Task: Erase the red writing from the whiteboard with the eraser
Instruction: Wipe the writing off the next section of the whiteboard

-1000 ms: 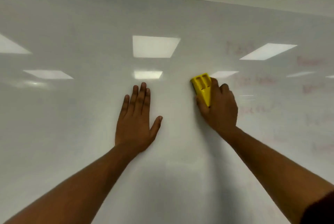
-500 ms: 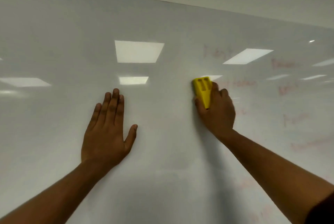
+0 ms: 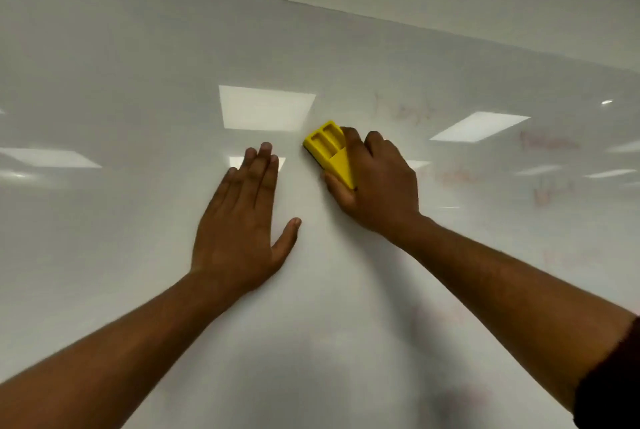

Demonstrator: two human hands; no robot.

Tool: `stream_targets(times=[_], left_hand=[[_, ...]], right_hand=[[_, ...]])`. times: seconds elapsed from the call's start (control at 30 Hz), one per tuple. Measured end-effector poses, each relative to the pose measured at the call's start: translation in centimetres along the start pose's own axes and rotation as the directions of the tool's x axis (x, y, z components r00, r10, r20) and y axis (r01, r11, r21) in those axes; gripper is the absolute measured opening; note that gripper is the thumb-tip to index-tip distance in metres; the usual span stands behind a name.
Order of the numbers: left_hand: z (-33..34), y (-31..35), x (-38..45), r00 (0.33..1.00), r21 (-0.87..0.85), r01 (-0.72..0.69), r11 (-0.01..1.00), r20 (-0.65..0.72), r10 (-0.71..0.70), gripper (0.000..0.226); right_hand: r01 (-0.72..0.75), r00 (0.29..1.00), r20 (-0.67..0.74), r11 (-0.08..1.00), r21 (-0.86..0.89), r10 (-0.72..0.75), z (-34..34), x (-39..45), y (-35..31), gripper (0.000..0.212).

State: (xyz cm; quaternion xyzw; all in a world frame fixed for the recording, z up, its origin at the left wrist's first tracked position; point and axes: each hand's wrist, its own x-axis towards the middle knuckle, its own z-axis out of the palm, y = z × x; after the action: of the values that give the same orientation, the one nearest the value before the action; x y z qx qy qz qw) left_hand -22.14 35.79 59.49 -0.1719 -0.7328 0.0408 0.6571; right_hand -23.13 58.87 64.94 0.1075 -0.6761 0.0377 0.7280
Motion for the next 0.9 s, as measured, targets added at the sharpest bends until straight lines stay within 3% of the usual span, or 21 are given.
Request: stream_targets(times=[0.07, 0.13, 0.23, 0.3, 0.37, 0.43, 0.5, 0.53, 0.6, 0.67, 0.73, 0.77, 0.83, 0.9], left_hand=[[1.1, 3.1, 2.1, 1.000, -0.025, 0.011, 1.000, 0.016, -0.011, 0.088], [1.9, 5.0, 3.0, 0.998, -0.033, 0.062, 0.998, 0.025, -0.061, 0.088], [2.4, 5.6, 2.8, 0.996, -0.014, 0.089, 0.996, 0.026, -0.088, 0.088], [2.6, 5.5, 2.8, 0.998, -0.008, 0.068, 0.998, 0.014, -0.068, 0.086], [2.6, 5.6, 2.8, 0.999, -0.003, 0.051, 0.999, 0.005, -0.051, 0.085], [2.6, 5.8, 2.9, 0.999, -0.003, 0.045, 0.999, 0.002, -0.045, 0.084], [2.5, 6.2, 3.1, 0.999, 0.000, 0.047, 0.999, 0.003, -0.047, 0.084], [2.4, 6.3, 3.1, 0.999, 0.004, 0.048, 0.999, 0.007, -0.048, 0.084], [2.2, 6.4, 3.2, 0.999, 0.019, 0.047, 0.999, 0.013, -0.047, 0.084], [2.1, 6.6, 3.4, 0.999, 0.023, 0.049, 0.999, 0.009, -0.050, 0.083], [2.3, 7.2, 3.8, 0.998, 0.018, 0.058, 0.998, 0.007, -0.058, 0.083], [2.4, 7.6, 4.0, 0.998, 0.020, 0.062, 0.998, 0.008, -0.062, 0.084], [3.0, 8.7, 4.4, 0.997, 0.032, 0.080, 0.996, -0.004, -0.080, 0.084], [3.3, 9.1, 4.4, 0.995, 0.042, 0.098, 0.994, -0.025, -0.097, 0.084]], right_hand=[[-0.033, 0.999, -0.020, 0.999, -0.020, 0.033, -0.2, 2.3, 2.3, 0.072], [-0.226, 0.974, -0.040, 0.973, -0.045, 0.225, -0.3, 5.0, 5.3, 0.070], [-0.502, 0.864, -0.043, 0.865, 0.017, 0.502, -1.0, 7.5, 9.0, 0.070], [-0.564, 0.823, -0.046, 0.824, 0.057, 0.566, -0.7, 7.8, 9.4, 0.070], [-0.443, 0.893, -0.068, 0.896, 0.044, 0.445, -0.3, 7.3, 7.9, 0.070], [-0.161, 0.985, -0.062, 0.986, 0.046, 0.163, 0.2, 6.2, 6.5, 0.070], [0.034, 0.999, -0.018, 0.998, 0.049, -0.033, 0.1, 6.3, 7.1, 0.071], [0.050, 0.999, -0.011, 0.998, 0.038, -0.050, 0.0, 7.1, 8.2, 0.071], [-0.110, 0.994, -0.024, 0.993, 0.037, 0.111, -0.1, 9.0, 11.1, 0.072], [-0.385, 0.921, -0.020, 0.918, 0.091, 0.388, -0.4, 10.9, 13.3, 0.074], [-0.466, 0.881, -0.022, 0.876, 0.126, 0.472, -0.2, 11.3, 12.5, 0.075], [-0.405, 0.911, -0.028, 0.904, 0.134, 0.412, -0.1, 11.0, 11.1, 0.075], [-0.119, 0.992, -0.034, 0.983, 0.137, 0.124, 0.2, 9.1, 8.6, 0.075], [0.134, 0.991, -0.004, 0.982, 0.134, -0.134, 0.4, 7.1, 7.8, 0.075]])
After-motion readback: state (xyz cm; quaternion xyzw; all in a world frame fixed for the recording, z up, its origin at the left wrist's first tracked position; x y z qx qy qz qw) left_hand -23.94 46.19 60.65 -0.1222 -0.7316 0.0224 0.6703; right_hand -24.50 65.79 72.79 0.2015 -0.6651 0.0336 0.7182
